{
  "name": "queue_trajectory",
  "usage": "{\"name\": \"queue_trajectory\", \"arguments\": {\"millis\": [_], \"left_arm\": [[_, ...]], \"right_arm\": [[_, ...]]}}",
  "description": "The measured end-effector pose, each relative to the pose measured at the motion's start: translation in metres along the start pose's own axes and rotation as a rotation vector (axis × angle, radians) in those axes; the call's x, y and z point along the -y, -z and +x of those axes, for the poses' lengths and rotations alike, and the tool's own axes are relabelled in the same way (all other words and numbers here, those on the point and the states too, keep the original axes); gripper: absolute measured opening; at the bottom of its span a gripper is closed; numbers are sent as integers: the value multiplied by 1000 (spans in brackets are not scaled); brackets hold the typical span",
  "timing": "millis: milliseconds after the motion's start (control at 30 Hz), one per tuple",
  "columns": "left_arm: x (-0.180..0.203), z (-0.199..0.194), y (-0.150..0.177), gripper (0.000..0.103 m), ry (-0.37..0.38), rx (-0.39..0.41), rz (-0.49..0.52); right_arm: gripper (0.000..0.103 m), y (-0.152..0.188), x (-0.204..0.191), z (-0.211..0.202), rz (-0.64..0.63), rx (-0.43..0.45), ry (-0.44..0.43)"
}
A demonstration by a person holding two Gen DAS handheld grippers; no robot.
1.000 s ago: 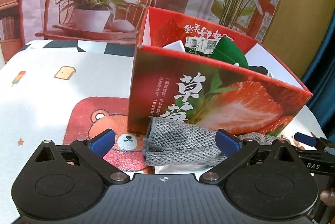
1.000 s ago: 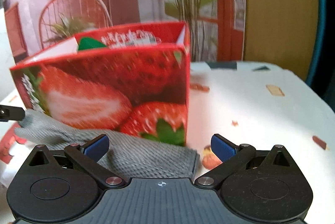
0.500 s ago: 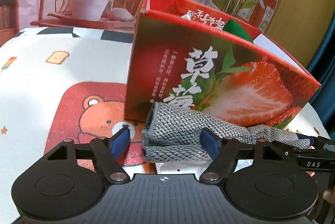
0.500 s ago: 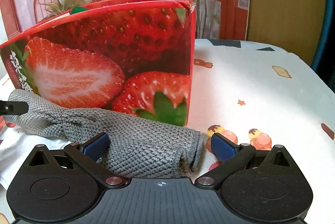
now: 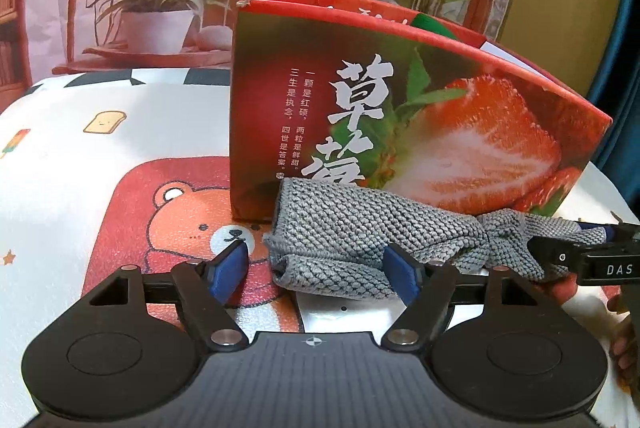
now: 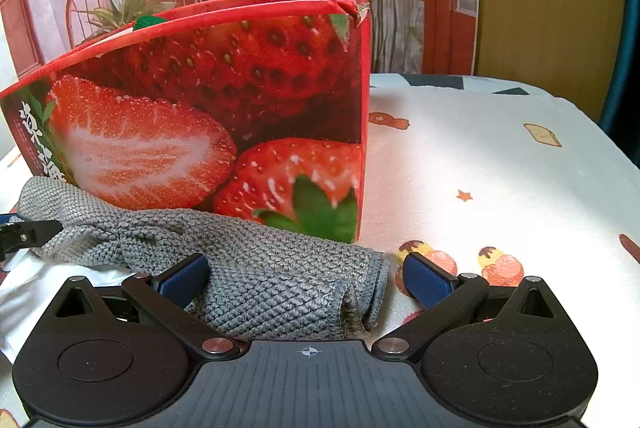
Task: Organize soft objects
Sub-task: 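Lower both tools onto the grey knit cloth beside the box, then close both tools on the grey knit cloth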
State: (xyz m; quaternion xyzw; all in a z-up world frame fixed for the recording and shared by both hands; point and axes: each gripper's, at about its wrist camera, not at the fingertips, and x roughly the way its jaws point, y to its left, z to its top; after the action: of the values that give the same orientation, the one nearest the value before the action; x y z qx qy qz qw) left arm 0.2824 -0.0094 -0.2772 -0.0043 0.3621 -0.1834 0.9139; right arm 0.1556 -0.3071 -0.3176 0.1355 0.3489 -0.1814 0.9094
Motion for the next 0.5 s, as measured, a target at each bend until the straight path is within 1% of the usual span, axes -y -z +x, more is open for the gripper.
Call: {"name": "queue_trajectory", "arguments": {"millis": [133,333,367,400,433,500], "left_arm": [[-3,1,-3,78,9,-8,-12],[-7,4,-14,75,19,-58,-40],[-7,4,-15,70,17,-64,-39],[-8,4,-16,58,23,-69,-39],[-9,3,-16,52,38,-73,-43],[-9,2,-17,45,42,-79,-45]], "right_arm": [[103,0,0,0,-2,-1,0],[103,-2,1,-1,-2,-15,-16],[103,-2,2,-2,-1,-21,-23],[103,-3,3,-4,1,-26,-30],[103,-3,4,-5,3,-31,-38],[103,-2,6,-9,5,-40,-51]]}}
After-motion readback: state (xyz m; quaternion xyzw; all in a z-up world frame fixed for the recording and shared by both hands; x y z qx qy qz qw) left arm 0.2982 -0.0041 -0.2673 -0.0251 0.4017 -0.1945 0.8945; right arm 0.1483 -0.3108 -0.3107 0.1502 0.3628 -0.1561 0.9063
